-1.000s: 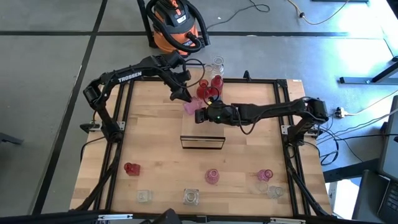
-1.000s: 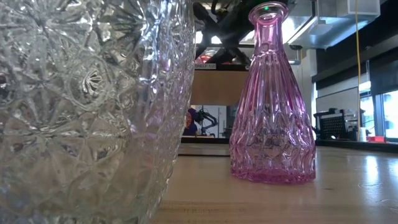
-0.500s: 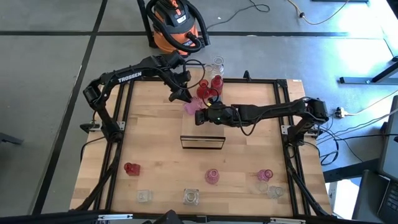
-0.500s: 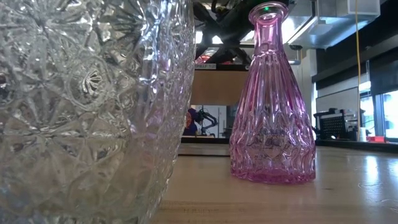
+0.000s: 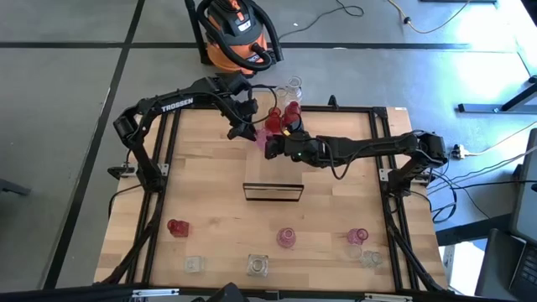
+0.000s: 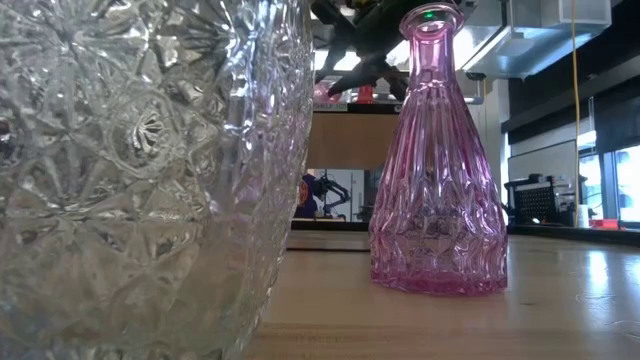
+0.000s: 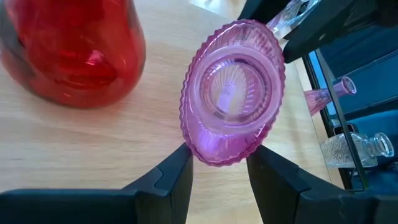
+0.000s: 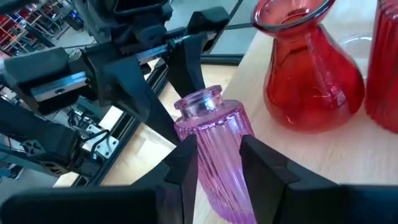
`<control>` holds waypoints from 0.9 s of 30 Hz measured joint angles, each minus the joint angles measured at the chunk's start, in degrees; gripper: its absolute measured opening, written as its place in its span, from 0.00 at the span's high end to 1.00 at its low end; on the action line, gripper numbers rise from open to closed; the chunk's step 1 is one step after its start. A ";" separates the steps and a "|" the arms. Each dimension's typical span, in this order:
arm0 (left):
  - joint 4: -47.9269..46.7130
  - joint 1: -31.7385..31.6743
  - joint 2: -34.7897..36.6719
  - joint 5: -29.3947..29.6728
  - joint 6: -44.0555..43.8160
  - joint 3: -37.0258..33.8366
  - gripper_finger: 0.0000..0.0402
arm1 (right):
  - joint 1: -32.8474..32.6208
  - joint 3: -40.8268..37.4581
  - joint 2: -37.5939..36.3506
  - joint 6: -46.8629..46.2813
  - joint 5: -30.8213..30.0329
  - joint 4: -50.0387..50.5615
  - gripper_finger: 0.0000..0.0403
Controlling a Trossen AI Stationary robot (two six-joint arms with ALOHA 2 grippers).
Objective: Sort vases onto shelf
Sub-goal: Put the purple vase on the shelf
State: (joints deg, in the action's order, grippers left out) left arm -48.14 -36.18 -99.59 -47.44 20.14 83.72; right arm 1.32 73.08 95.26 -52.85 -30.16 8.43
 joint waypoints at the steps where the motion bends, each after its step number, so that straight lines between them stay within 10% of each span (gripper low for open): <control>1: 0.01 0.00 0.00 -0.02 0.04 0.00 0.65 | -0.02 0.00 0.03 0.00 0.30 0.06 0.73; 27: 4.02 1.45 0.47 0.02 2.89 0.50 0.65 | -0.37 -0.59 0.79 9.10 7.04 5.57 0.73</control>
State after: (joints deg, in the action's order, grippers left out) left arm -44.12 -34.73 -99.12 -47.42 23.03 84.23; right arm 0.95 72.49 96.05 -43.75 -23.12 14.00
